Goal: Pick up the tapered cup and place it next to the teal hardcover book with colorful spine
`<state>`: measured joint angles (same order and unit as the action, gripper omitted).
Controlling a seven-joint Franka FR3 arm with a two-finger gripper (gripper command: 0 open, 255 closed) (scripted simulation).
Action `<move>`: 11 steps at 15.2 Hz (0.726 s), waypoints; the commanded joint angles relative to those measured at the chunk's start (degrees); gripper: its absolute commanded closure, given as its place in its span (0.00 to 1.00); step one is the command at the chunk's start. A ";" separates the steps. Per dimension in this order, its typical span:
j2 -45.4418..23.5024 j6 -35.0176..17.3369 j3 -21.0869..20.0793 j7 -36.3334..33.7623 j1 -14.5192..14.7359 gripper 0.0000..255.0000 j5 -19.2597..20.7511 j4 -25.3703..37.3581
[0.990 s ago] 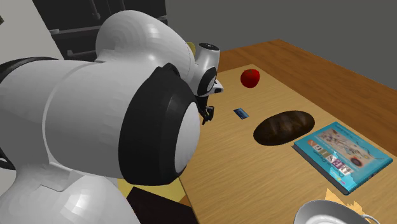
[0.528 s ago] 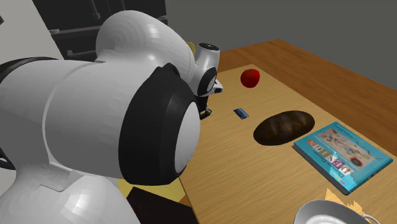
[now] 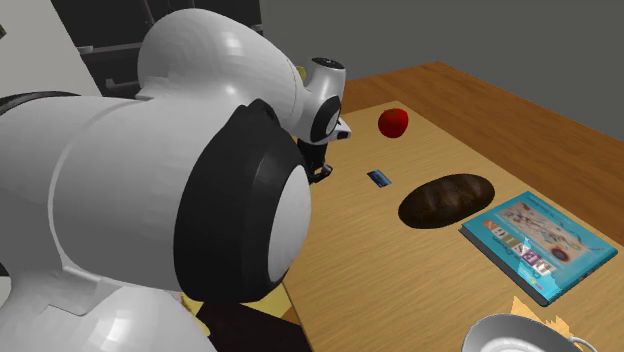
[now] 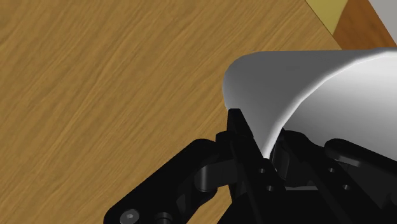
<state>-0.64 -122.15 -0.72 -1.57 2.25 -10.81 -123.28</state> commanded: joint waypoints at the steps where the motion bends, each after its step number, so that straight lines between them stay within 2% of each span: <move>1: 0.69 1.62 0.11 -0.14 -0.11 1.00 0.19 0.94; 11: 3.32 9.00 0.23 -1.38 -0.24 1.00 0.85 5.76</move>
<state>2.50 -113.91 -0.55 -2.93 2.07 -10.02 -118.09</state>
